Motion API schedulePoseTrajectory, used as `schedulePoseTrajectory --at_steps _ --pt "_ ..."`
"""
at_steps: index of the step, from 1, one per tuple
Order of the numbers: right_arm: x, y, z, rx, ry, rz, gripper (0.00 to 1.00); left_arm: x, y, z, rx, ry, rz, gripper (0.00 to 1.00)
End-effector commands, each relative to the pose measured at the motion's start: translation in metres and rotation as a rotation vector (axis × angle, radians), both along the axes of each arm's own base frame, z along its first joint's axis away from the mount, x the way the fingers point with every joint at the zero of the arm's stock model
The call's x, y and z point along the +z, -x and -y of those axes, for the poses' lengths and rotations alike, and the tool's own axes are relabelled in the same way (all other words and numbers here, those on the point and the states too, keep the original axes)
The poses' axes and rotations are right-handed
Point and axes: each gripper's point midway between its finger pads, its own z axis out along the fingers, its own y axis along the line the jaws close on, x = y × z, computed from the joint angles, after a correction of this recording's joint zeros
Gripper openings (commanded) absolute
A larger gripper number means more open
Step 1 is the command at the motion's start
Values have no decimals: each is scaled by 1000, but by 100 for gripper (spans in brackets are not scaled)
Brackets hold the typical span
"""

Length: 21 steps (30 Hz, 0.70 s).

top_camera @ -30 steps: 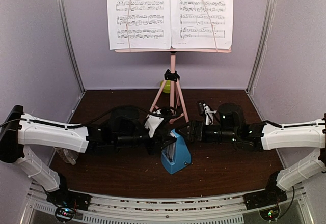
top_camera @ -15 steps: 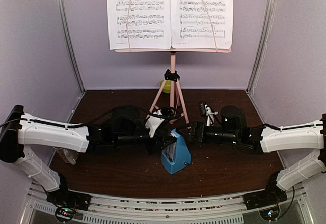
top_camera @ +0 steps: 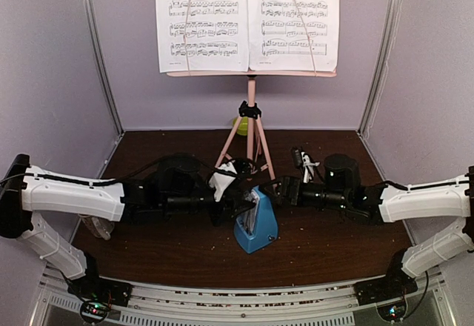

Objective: Set up the instrument practice props

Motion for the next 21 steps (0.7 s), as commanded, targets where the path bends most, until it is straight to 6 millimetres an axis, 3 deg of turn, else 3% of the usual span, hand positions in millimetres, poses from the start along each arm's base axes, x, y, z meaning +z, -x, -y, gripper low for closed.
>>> schedulePoseTrajectory --at_steps 1,7,14,21 --pt "-134 24 76 -94 445 -257 88 -14 12 -17 -43 -90 19 10" --pt "-126 21 72 -78 426 -241 89 -8 12 -25 -10 -68 11 9" --pt "-81 9 50 -37 352 -156 92 17 5 -46 101 -7 -66 8" --pt "-43 3 35 -6 305 -94 94 2 -17 -87 279 -72 -269 9"
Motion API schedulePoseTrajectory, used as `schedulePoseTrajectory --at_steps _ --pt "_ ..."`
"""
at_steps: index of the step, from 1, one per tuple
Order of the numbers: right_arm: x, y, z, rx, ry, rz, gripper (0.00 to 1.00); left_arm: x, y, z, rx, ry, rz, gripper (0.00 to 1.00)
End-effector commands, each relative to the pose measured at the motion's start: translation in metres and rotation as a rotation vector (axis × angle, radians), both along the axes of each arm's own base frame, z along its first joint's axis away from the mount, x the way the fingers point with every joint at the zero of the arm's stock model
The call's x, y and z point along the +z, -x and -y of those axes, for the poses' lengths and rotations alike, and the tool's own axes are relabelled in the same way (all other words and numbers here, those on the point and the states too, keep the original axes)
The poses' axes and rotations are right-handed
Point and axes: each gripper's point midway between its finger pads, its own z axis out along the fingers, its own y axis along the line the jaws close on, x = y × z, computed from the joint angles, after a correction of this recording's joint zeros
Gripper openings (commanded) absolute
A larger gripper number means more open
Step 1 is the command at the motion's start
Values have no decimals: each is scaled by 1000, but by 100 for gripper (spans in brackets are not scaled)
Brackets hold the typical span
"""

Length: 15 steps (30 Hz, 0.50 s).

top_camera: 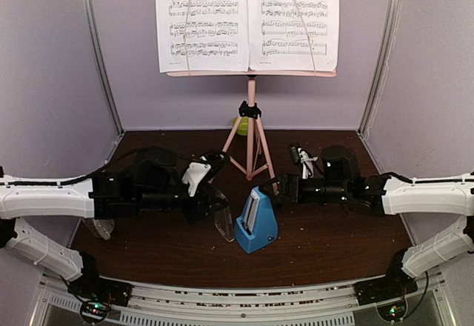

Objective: Set up the instrument practice props

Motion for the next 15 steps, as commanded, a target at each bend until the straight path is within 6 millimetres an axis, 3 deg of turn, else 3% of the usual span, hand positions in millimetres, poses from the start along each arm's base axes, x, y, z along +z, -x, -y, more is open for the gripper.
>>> schedulePoseTrajectory --at_steps 1,9,15 --pt "-53 4 31 -42 231 -99 94 -8 -22 -32 169 -41 -148 9" --pt "-27 2 24 -25 209 -54 96 -56 -76 -81 398 -258 -340 11" --pt "5 -1 22 -23 177 -7 98 -87 -116 -91 462 -342 -463 11"
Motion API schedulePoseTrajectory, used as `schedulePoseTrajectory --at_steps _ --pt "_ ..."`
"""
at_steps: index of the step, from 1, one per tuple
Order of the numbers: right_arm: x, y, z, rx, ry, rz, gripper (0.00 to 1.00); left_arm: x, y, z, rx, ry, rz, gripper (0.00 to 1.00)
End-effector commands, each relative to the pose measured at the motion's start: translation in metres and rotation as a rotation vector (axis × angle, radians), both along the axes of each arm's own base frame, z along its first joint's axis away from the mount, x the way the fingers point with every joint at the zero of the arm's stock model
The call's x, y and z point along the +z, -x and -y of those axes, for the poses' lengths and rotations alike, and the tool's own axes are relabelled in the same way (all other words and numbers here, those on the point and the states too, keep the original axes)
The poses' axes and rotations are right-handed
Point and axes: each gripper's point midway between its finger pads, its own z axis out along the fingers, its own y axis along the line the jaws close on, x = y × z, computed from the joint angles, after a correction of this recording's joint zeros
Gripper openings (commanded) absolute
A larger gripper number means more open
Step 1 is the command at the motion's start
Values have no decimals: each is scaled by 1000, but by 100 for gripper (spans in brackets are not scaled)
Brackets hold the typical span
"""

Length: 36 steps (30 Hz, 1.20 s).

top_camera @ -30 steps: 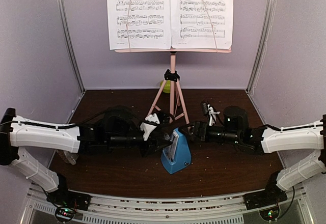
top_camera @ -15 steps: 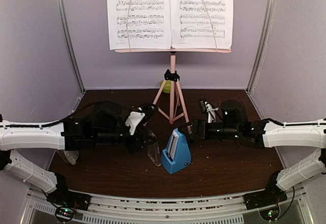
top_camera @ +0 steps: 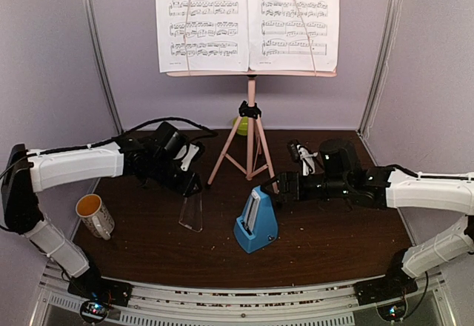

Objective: Set up the instrument practice props

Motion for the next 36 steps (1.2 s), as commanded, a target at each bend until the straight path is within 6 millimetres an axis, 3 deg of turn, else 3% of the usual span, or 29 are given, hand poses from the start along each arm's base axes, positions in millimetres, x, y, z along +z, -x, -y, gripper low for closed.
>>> schedulePoseTrajectory --at_steps 1,9,12,18,23,28,32,36 --pt "4 -2 16 -31 76 4 98 -20 -21 -11 60 -46 -114 11" --pt "35 -1 22 -49 55 42 100 -67 -61 -41 187 -125 -236 13" --pt "34 4 29 -57 57 37 100 -70 -71 -53 229 -133 -240 20" --pt "2 23 48 -72 75 -28 100 -54 -78 -63 249 -141 -198 52" --pt "-36 44 63 -84 87 -104 98 -32 -69 -63 239 -78 -146 63" --pt "-68 64 65 -61 114 -155 90 -10 -44 -46 129 65 -38 62" --pt "-82 73 58 -30 110 -180 78 2 -16 -7 -24 225 15 56" --pt "-88 70 50 -23 118 -177 66 -4 7 37 -131 259 52 53"
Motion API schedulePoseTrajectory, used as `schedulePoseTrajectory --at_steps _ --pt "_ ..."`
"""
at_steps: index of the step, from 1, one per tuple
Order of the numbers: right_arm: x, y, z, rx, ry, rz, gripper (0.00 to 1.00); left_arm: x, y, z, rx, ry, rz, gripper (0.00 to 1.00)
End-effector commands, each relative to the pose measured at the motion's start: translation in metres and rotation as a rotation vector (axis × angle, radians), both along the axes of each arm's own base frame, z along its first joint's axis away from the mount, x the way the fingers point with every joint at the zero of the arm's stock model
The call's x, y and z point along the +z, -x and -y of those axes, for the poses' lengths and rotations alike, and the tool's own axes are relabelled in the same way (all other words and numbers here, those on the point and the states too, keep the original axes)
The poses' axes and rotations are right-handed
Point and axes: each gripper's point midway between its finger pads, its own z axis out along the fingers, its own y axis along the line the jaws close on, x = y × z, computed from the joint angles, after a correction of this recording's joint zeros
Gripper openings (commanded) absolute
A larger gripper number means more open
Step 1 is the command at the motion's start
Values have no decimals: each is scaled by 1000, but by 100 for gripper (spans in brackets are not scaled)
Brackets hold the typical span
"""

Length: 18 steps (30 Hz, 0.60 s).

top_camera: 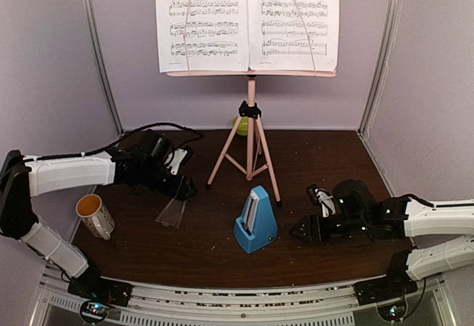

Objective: Set up the instrument practice props

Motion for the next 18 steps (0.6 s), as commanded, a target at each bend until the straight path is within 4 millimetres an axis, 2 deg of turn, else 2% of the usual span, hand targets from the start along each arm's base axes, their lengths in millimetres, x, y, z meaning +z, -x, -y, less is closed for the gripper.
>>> schedulePoseTrajectory --at_steps 1,4,6,12,18 --pt "4 -9 -15 -2 -39 28 64 13 12 64 -137 158 92 52" --pt "0 -15 -23 2 -36 25 57 9 15 83 -136 200 79 50" --pt "-5 -18 -29 7 -27 18 56 10 16 95 -156 212 94 49" --pt "-5 -25 -47 24 -43 11 50 -4 18 124 -226 215 69 44" --pt "-3 -35 -57 21 -25 20 42 -14 34 130 -280 218 45 40"
